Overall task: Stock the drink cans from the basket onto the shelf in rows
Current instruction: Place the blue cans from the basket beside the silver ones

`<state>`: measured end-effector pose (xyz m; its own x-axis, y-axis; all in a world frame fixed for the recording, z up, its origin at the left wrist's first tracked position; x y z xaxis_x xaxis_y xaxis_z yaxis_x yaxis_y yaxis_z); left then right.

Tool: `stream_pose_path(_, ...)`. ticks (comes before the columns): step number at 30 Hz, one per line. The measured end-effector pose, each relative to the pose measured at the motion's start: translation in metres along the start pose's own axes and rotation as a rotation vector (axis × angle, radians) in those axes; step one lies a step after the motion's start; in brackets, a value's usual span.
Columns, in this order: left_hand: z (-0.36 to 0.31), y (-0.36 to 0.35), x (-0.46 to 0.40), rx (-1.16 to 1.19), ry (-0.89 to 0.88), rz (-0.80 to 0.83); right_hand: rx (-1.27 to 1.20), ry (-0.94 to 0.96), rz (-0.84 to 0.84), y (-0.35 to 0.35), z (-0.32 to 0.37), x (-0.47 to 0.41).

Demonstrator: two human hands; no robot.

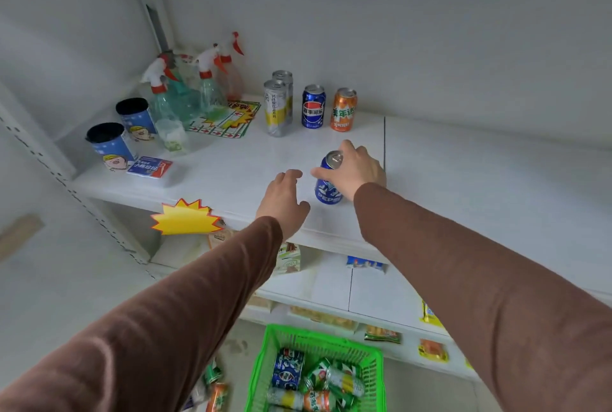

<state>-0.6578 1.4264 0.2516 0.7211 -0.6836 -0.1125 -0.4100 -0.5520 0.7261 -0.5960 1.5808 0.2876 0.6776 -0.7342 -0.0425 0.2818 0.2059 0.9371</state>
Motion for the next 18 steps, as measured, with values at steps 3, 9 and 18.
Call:
stream_pose_path(3, 0.011, 0.001, -0.019, -0.016, 0.021, -0.003, -0.079, -0.068, 0.016, -0.01, 0.011, -0.022)
stream_pose_path(9, 0.03, 0.006, -0.048, -0.037, 0.039, -0.002, -0.646, -0.211, 0.126, -0.04, 0.018, -0.062)
stream_pose_path(18, 0.049, 0.002, -0.063, -0.008, 0.02, 0.053, -0.837, -0.234, 0.099, -0.09, -0.006, -0.048)
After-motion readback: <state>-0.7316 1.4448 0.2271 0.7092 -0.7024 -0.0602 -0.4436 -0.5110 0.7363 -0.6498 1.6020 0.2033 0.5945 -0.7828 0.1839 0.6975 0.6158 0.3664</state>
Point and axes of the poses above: each hand's wrist, its own x-axis away from the middle knuckle, its own y-axis out of the back of the hand, z = x × y, the point moved 2 cm from there along -x, towards the middle knuckle, and after that the axes turned 3 degrees about x, right-handed, at the moved point
